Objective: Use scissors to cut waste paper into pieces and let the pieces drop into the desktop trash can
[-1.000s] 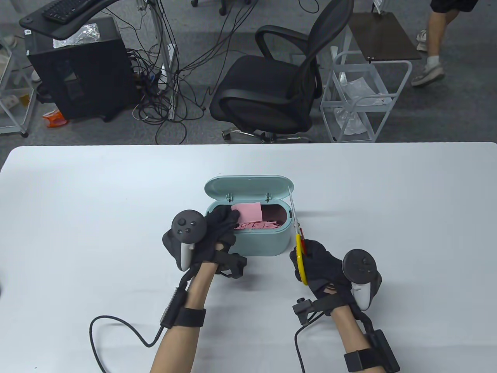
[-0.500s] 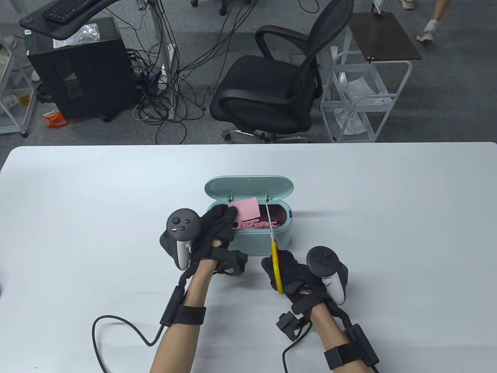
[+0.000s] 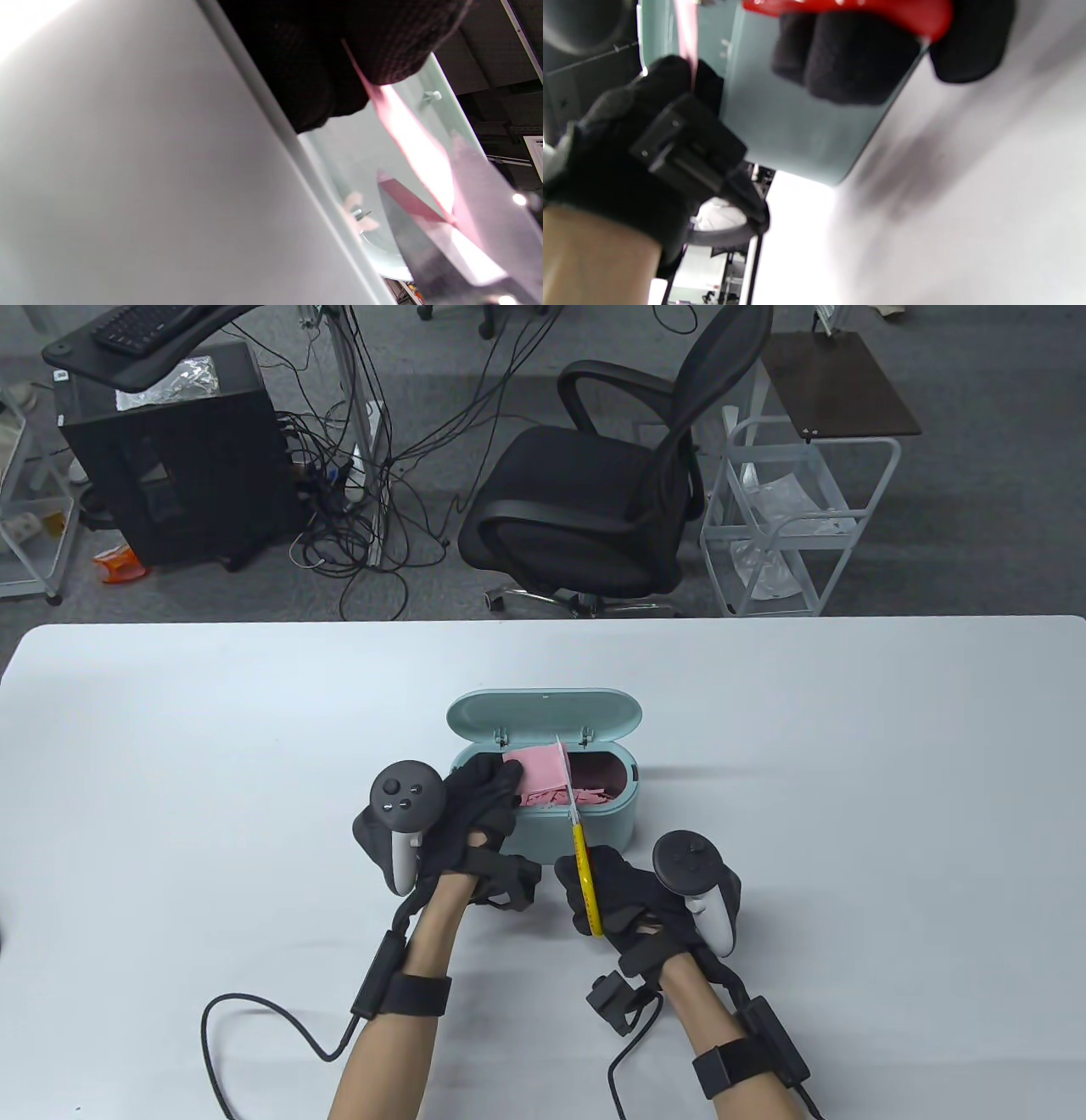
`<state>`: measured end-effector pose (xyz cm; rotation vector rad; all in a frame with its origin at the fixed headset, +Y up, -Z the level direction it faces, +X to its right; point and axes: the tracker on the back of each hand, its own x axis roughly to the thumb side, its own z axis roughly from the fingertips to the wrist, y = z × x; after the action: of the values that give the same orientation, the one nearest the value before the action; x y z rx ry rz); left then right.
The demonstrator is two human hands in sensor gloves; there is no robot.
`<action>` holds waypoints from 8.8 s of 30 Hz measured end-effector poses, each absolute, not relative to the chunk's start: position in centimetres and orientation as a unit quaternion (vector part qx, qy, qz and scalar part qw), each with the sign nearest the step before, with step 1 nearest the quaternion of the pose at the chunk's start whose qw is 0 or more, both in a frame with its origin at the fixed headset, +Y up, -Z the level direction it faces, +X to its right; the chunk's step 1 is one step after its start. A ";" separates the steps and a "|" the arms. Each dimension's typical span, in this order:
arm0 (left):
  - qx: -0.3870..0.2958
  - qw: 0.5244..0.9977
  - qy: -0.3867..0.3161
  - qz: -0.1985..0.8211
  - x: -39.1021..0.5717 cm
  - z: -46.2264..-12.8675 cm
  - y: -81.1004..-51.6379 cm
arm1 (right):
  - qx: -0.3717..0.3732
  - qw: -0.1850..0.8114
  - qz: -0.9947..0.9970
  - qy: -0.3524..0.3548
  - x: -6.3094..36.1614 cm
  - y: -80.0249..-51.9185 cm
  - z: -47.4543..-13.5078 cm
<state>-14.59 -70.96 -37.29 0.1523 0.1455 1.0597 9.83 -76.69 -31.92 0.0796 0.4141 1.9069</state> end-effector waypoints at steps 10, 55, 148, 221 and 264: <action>0.064 0.851 0.068 0.517 -14.7 -37.3 -70.9 | 0.020 0.602 0.787 0.134 10.5 -76.5 -31.9; 0.041 0.887 0.029 0.459 -14.3 -37.5 -70.5 | 0.041 0.564 0.810 0.158 10.7 -76.1 -32.7; 0.025 0.858 0.045 0.512 -15.1 -37.6 -71.0 | 0.064 0.532 0.827 0.171 9.4 -77.4 -31.9; 0.011 0.855 0.037 0.518 -15.1 -37.7 -71.1 | 0.064 0.510 0.847 0.136 9.1 -76.9 -32.2; -0.008 0.855 0.032 0.518 -14.8 -37.7 -71.1 | 0.068 0.499 0.845 0.180 10.3 -77.4 -32.0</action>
<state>-14.80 -71.15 -37.74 -0.0164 0.0670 1.0898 10.34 -77.36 -31.95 0.1656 0.4349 2.0447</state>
